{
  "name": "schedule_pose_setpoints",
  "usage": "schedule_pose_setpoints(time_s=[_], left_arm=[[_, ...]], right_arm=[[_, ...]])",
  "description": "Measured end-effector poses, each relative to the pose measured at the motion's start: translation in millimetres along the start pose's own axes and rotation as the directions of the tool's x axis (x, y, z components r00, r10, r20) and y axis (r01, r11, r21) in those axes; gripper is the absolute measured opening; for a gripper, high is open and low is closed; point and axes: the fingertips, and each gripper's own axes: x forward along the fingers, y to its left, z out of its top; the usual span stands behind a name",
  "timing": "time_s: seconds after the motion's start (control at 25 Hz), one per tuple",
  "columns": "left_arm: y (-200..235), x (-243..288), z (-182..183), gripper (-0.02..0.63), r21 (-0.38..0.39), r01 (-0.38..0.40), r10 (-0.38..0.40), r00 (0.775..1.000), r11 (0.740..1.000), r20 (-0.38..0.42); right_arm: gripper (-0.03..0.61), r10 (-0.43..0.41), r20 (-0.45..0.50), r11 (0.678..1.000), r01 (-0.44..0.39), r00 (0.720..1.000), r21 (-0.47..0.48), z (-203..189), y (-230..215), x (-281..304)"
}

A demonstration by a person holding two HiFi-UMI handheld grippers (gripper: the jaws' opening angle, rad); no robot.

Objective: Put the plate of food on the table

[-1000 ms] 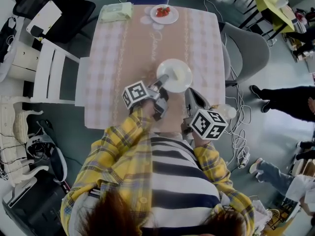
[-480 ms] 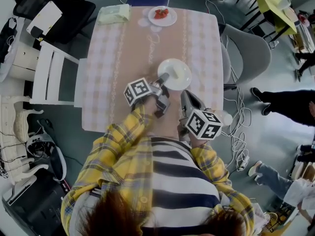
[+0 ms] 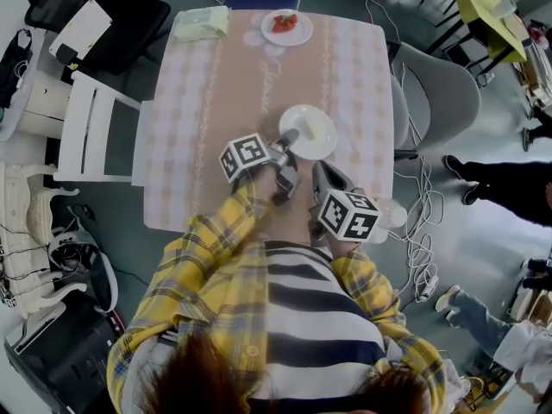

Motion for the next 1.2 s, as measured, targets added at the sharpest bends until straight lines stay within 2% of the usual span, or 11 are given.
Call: schedule_pose_setpoints(time_s=[0.2,0.32,0.48,0.72,0.8,0.92,1.12,1.2], left_arm=[[-4,2,3,0.021,0.057,0.011,-0.012,1.000,0.998,0.015],[-6,3,0,0.023,0.061,0.026,-0.025,1.000,0.998,-0.010],[-11,3,-5,0.156,0.118,0.003,0.003,0.999,0.993,-0.051],[-10,-4,-18,0.270,0.198,-0.057,0.092,0.981,0.978,-0.170],[-9,-11,-16,0.296,0.234,-0.083,0.123,0.979,0.969,-0.164],[-9,-22,-11,0.363,0.294,-0.147,0.182,0.979,0.944,-0.097],[-13,-40,-11,0.361,0.393,-0.177,0.209,0.977,0.902,-0.039],[-17,-48,-9,0.275,0.429,-0.176,0.194,0.981,0.886,0.001]], right_arm=[[-0.002,0.019,0.004,1.000,-0.019,1.000,0.005,0,3,3],[-0.002,0.022,0.001,1.000,-0.022,1.000,0.006,-1,3,3],[-0.003,0.023,0.002,1.000,-0.023,1.000,0.007,-1,3,2],[-0.002,0.031,0.003,0.999,-0.031,1.000,0.008,-3,4,-2],[-0.002,0.035,0.004,0.999,-0.035,0.999,0.008,-3,5,-3],[-0.003,0.033,0.003,0.999,-0.033,0.999,0.006,-6,5,-3],[-0.002,0.027,-0.012,1.000,-0.027,1.000,0.000,-10,7,0],[-0.002,0.020,-0.018,1.000,-0.020,1.000,0.005,-12,6,1]])
